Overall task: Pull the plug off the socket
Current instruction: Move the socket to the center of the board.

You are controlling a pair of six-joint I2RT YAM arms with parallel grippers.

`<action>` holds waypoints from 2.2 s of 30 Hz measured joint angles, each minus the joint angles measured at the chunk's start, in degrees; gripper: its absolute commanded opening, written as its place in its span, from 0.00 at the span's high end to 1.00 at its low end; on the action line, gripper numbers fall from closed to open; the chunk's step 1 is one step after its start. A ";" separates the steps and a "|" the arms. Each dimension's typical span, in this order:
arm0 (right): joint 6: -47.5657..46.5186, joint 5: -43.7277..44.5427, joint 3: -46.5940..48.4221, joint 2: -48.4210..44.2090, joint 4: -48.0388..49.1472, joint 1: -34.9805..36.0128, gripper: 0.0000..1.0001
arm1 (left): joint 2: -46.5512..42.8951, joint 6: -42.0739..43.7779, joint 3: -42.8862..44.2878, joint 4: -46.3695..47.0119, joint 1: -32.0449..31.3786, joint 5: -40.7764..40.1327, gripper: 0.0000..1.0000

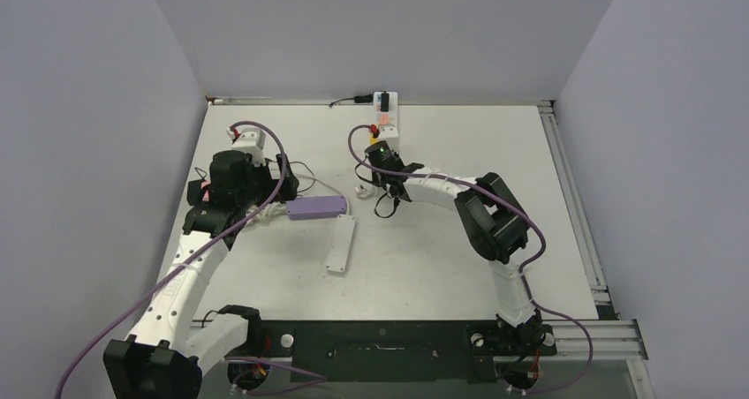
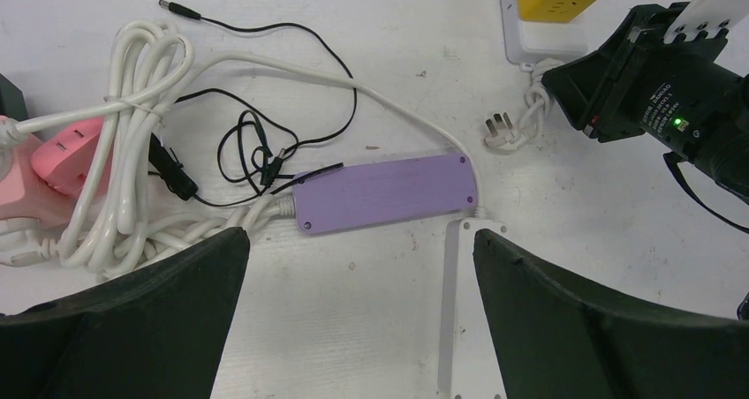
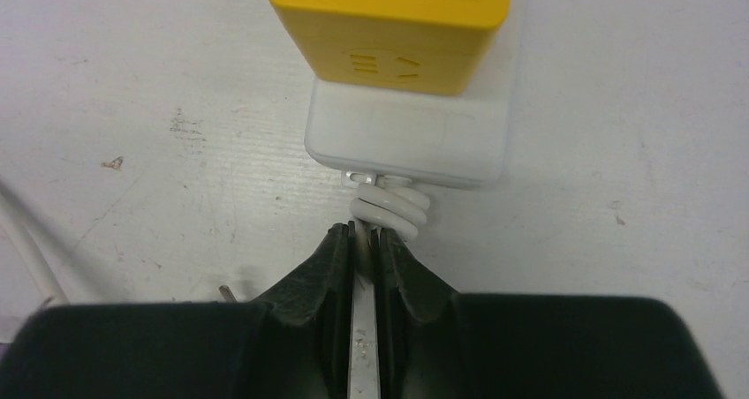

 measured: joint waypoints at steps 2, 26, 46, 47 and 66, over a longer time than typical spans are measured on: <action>-1.60 -0.50 -1.38 -0.37 2.05 0.00 0.95 | 0.11 0.00 -0.02 0.00 0.00 0.04 0.04; -8.76 -4.92 -35.06 -25.94 8.50 7.28 0.95 | 1.75 -0.66 -0.37 0.17 -0.70 1.42 0.04; 10.36 -2.54 -53.62 -56.50 -6.97 23.17 0.21 | 2.58 -0.66 -0.44 0.13 -2.27 1.40 0.04; 10.82 -1.92 -53.48 -58.03 -8.07 23.21 0.13 | 2.58 -0.63 -0.44 0.13 -2.40 1.29 0.04; -2.25 -17.03 -35.28 -41.29 -2.51 -13.40 0.10 | 10.01 -2.45 16.26 3.78 -8.81 -1.92 0.04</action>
